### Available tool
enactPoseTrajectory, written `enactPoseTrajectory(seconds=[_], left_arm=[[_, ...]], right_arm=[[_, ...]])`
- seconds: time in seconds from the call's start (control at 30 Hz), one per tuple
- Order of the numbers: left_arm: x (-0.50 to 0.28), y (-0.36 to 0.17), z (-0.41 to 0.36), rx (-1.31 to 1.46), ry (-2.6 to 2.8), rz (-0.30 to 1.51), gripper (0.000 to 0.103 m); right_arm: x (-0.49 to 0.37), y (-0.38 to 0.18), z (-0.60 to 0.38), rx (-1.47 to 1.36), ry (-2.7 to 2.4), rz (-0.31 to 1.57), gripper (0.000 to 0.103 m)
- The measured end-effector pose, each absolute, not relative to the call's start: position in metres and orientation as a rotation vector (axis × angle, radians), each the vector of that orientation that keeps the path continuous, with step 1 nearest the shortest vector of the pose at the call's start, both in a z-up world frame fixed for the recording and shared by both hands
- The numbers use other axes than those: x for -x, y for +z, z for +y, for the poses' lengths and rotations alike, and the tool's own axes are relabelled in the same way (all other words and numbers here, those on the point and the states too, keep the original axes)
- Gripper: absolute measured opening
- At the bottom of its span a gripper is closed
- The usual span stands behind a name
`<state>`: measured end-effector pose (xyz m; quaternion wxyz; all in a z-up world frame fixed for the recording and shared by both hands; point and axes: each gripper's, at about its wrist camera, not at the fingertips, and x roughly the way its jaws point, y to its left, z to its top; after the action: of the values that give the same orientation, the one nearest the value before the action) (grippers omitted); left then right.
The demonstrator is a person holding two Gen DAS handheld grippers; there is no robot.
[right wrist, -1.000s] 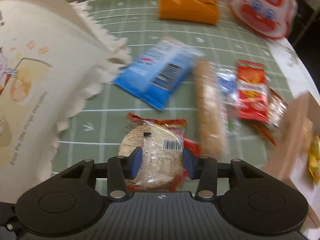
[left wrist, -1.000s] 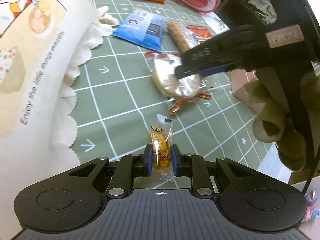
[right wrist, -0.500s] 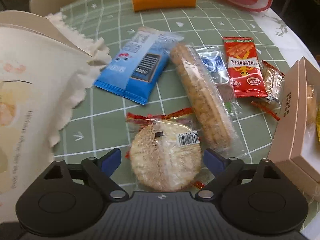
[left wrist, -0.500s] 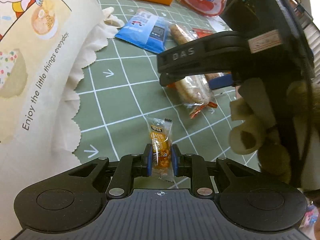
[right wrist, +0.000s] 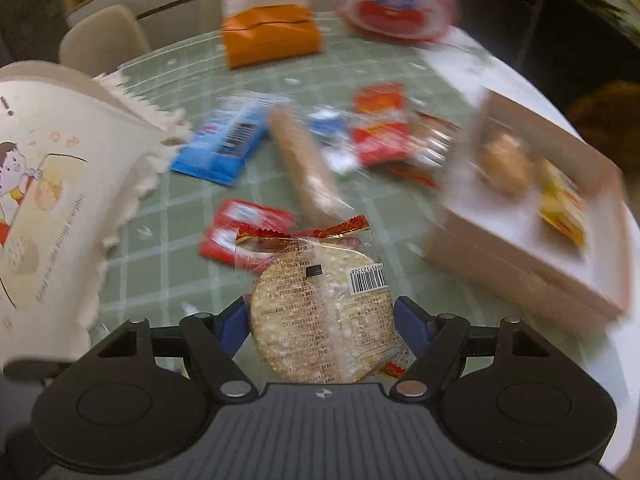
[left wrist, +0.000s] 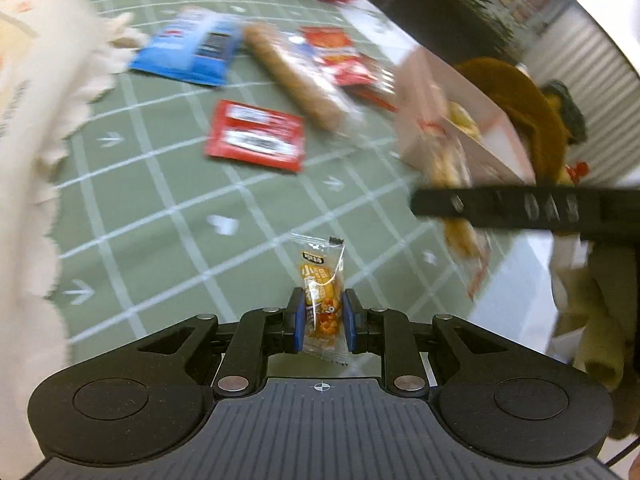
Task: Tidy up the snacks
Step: 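Carry the rice cracker bag into the pink box and release while left drops the candy packet in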
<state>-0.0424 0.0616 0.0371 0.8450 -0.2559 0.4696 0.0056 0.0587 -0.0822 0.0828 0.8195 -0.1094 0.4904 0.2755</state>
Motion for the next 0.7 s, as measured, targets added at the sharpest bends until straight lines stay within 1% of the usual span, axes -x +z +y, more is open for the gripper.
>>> enactPoseTrajectory(seconds=[0.13,0.3,0.33,0.37,0.4,0.7], left_arm=[[0.033,0.033,0.037,0.528,-0.062,1.001,0.023],[0.025,0.028,0.01,0.498,-0.125,1.023,0.023],[0.025,0.027,0.007,0.495,-0.131,1.028,0.023],[0.024,0.026,0.004,0.491,-0.133,1.032,0.023],[0.023,0.025,0.002,0.487,-0.132,1.034,0.023],[0.033,0.025,0.007,0.476,-0.083,1.043,0.023]], right_arm=[[-0.054,0.066,-0.136,0.173,0.462,1.092,0.076],[-0.043,0.044,-0.181,0.06,0.394,1.131,0.077],[-0.04,0.041,-0.188,0.012,0.414,1.131,0.08],[-0.037,0.039,-0.194,-0.039,0.44,1.132,0.085],[-0.034,0.038,-0.2,-0.077,0.452,1.126,0.086],[-0.013,0.023,-0.202,0.058,0.421,1.072,0.086]])
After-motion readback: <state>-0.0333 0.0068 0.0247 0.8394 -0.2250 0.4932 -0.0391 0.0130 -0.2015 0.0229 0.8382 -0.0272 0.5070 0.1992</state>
